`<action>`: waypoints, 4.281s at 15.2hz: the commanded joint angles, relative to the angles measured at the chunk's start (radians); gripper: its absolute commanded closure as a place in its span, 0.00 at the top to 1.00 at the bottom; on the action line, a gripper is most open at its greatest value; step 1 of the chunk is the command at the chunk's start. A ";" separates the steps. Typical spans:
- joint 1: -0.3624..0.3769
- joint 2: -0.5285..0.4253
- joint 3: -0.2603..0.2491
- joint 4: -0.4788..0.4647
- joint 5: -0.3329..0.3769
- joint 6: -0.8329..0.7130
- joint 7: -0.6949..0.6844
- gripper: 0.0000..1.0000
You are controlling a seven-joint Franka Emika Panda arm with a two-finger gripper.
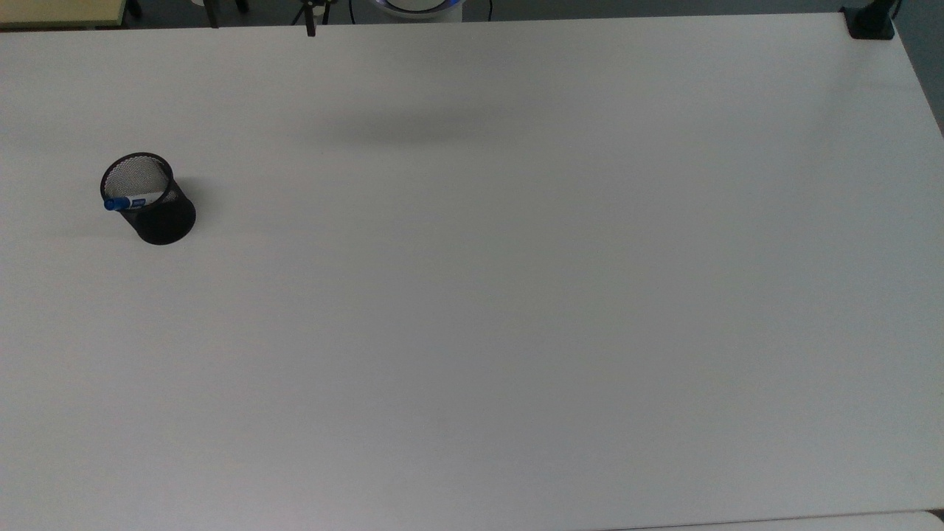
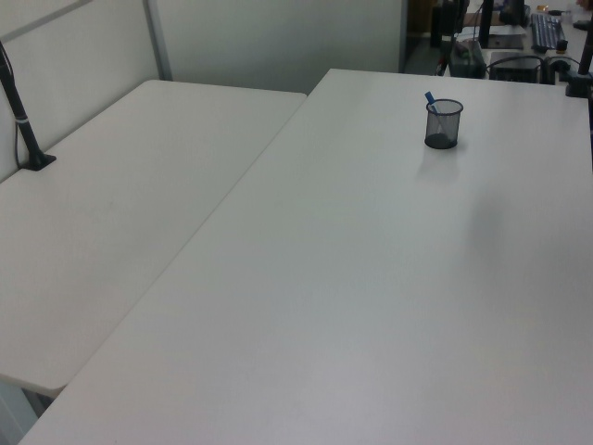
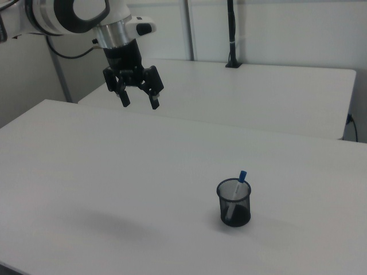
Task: Remove the marker
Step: 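Move the gripper down over the black mesh cup toward the marker, then close the gripper on the blue-capped marker inside the cup, then lift the marker up out of the mesh cup, then carry the marker beside the cup and lower it onto the table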
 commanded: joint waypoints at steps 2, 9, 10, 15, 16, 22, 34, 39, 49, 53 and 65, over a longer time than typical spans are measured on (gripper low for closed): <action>-0.013 -0.010 -0.003 -0.003 0.005 -0.020 -0.027 1.00; -0.131 0.021 -0.029 -0.052 0.051 0.121 -0.345 1.00; -0.163 0.024 -0.029 -0.095 0.050 0.197 -0.339 1.00; -0.261 0.116 -0.031 -0.267 0.059 0.618 -0.319 1.00; -0.266 0.160 -0.031 -0.281 0.059 0.696 -0.317 1.00; -0.278 0.305 -0.031 -0.287 0.067 0.953 -0.131 0.83; -0.278 0.201 -0.031 -0.236 0.130 0.913 -0.043 0.00; -0.266 0.060 -0.023 -0.187 0.169 0.683 -0.046 0.00; -0.093 0.251 -0.003 -0.157 0.177 0.533 -0.043 0.00; -0.067 0.338 -0.003 -0.158 0.177 0.611 -0.043 0.00; -0.042 0.504 0.014 -0.166 0.177 0.896 -0.041 0.13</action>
